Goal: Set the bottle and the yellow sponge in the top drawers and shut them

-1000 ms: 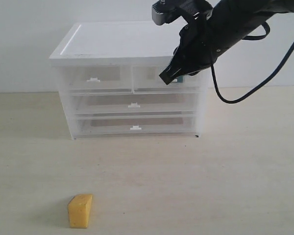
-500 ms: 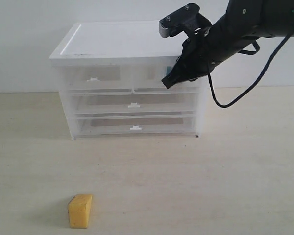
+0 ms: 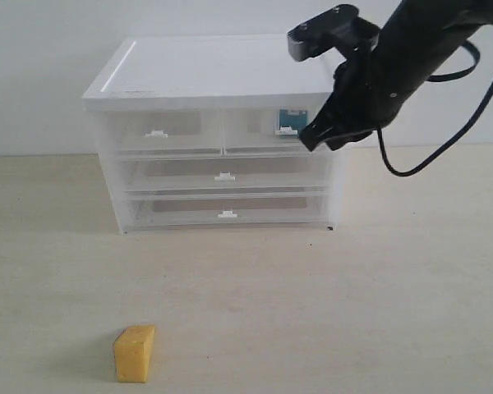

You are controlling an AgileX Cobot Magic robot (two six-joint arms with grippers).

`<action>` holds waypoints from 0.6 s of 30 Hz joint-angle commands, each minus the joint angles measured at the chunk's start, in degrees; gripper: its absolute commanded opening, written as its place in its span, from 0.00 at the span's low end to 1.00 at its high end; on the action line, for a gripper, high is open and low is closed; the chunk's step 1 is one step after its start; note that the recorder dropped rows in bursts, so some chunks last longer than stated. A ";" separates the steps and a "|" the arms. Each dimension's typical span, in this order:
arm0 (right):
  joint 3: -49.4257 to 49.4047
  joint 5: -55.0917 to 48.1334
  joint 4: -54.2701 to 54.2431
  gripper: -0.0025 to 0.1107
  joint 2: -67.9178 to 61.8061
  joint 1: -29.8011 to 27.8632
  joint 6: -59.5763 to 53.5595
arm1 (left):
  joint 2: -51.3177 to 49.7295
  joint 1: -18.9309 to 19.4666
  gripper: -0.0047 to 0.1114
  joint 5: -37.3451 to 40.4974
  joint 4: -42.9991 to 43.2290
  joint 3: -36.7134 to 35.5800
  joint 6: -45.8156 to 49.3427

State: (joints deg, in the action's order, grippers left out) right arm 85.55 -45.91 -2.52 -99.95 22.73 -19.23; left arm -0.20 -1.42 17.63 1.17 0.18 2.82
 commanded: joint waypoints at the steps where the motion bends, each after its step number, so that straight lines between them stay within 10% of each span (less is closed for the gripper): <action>1: 0.40 -3.97 8.34 0.02 3.10 -5.08 12.46 | 0.20 0.21 0.08 -0.04 -0.07 -0.18 -0.12; 18: -21.57 10.40 11.84 0.02 30.38 -16.24 20.96 | 0.20 0.21 0.08 -0.04 -0.07 -0.18 -0.12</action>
State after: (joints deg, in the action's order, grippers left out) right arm 68.03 -40.21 8.59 -75.02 6.84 0.53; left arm -0.20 -1.42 17.63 1.17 0.18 2.82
